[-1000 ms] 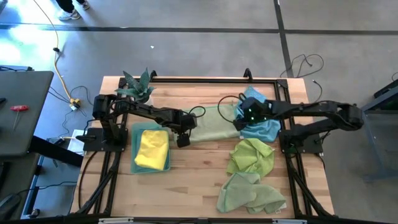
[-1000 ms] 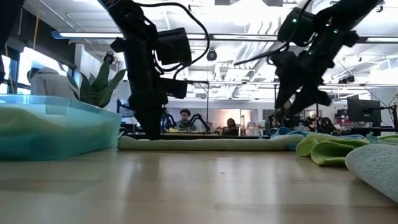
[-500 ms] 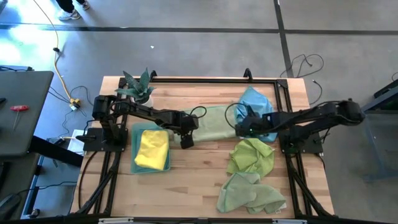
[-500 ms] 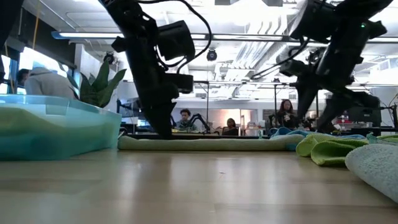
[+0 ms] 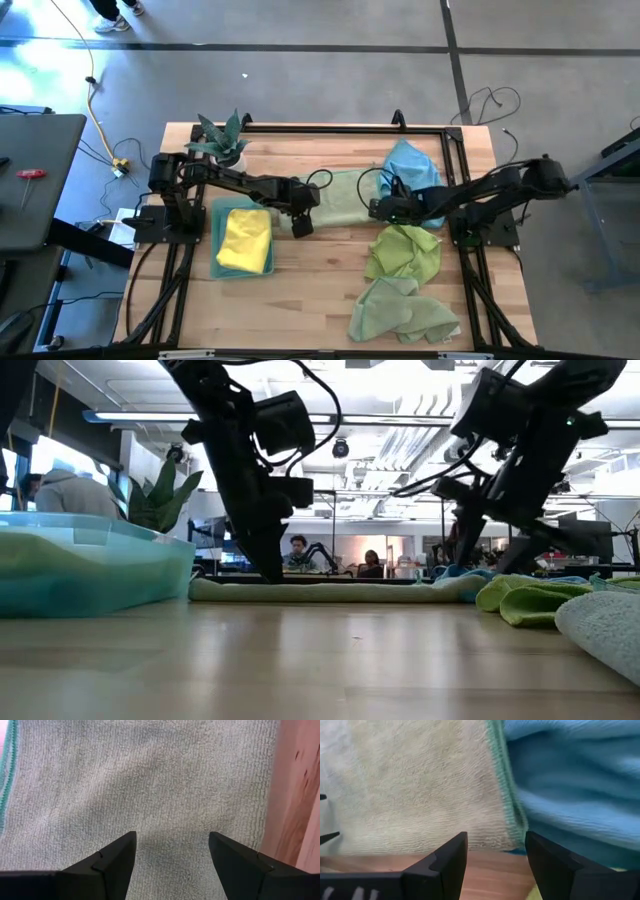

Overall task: Fold microfiber towels
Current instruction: Fold the top green microfiber towel

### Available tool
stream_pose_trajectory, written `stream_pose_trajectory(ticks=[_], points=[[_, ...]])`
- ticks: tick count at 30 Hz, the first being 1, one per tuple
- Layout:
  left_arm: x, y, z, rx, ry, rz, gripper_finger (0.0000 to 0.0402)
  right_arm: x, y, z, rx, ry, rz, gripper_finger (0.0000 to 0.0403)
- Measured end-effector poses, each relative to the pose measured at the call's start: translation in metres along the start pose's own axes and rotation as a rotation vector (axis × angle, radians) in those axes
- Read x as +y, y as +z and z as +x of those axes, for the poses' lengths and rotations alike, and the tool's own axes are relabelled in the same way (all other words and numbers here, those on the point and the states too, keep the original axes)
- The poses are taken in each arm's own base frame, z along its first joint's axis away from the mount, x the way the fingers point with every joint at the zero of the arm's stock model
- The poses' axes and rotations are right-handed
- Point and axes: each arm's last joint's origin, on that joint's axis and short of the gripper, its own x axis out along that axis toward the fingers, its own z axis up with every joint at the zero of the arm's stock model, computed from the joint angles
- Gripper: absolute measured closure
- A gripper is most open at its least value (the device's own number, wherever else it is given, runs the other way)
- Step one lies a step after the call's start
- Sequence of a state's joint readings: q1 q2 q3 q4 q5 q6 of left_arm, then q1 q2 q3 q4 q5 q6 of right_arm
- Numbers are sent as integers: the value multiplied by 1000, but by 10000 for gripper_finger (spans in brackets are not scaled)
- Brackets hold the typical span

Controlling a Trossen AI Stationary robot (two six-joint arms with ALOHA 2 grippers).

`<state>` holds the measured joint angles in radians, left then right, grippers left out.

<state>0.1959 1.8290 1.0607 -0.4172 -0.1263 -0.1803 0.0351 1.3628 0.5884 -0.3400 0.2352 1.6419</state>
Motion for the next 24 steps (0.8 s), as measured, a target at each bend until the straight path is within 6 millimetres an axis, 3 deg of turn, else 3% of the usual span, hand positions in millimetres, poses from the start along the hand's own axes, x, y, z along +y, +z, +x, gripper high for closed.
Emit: stream_pose_trajectory(ticks=[7,15,24], points=[[2,0,0,-10,50,-4,161,4,-5,13,4,17,20,210],[2,0,0,-10,49,-2,161,4,-6,13,26,20,-4,210],[2,0,0,-10,49,-1,161,-4,-25,8,64,-38,-13,210]])
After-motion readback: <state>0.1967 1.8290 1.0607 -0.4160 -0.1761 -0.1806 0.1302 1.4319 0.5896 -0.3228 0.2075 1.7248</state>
